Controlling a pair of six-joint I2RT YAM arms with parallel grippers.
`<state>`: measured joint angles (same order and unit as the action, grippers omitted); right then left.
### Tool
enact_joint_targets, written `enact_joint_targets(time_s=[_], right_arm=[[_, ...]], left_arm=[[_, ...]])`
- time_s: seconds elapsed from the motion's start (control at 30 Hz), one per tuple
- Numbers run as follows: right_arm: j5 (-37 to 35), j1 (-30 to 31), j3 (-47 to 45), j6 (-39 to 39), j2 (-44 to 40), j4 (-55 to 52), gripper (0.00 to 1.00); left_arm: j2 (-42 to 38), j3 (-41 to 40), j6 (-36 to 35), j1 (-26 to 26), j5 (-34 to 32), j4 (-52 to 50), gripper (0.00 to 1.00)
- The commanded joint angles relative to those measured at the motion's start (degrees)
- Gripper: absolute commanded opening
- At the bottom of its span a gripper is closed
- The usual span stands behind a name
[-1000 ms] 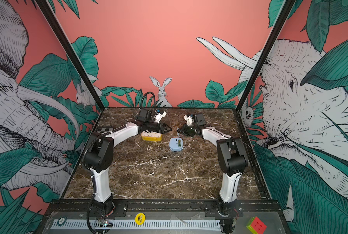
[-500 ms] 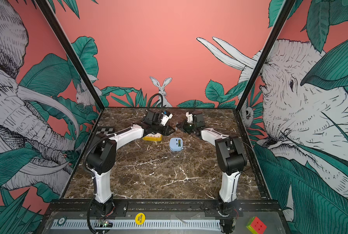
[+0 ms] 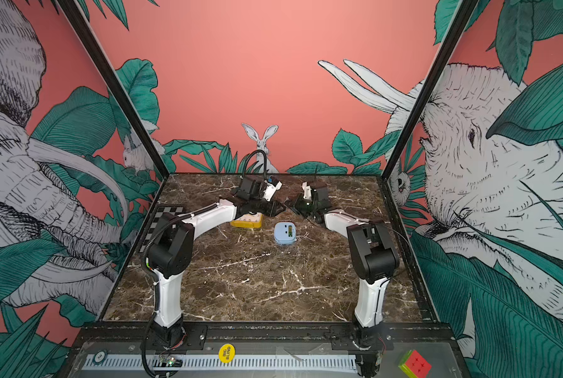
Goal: Insert the battery into the alarm
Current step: Pick up the cover from the center of the board.
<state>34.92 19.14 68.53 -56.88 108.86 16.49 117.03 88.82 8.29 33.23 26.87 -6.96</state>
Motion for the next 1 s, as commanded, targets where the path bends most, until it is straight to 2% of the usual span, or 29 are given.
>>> enact_joint_targets(time_s=[0.0,0.27,0.43,0.73,0.83,0.93,0.97], right_arm=[[-1.2,0.5,-0.6,-1.1,-2.9,3.7,0.00],[-0.6,0.9,-0.7,-3.5,-2.3,6.5,0.00],[-0.5,1.4,-0.9,-4.1,-2.1,7.2,0.00],[-0.9,1.8,-1.4,-5.4,-1.2,7.1,0.00],[-1.1,1.9,-1.2,-5.9,-0.7,7.0,0.01],[-1.0,1.8,-0.7,-5.8,-0.5,6.2,0.10],[-1.0,1.7,-0.5,-5.3,-0.7,5.5,0.17]], left_arm=[[-0.2,1.3,0.6,0.3,-0.6,-0.5,0.38],[1.5,3.2,0.5,0.7,-0.3,-1.0,0.32],[2.3,4.3,1.0,0.8,-1.2,-1.4,0.23],[2.6,5.0,1.1,0.9,-2.8,-2.2,0.01],[2.8,5.5,0.8,1.0,-4.0,-3.4,0.00],[3.5,6.8,0.3,1.0,-6.0,-5.8,0.00],[3.6,7.2,-0.1,1.1,-7.1,-6.7,0.00]])
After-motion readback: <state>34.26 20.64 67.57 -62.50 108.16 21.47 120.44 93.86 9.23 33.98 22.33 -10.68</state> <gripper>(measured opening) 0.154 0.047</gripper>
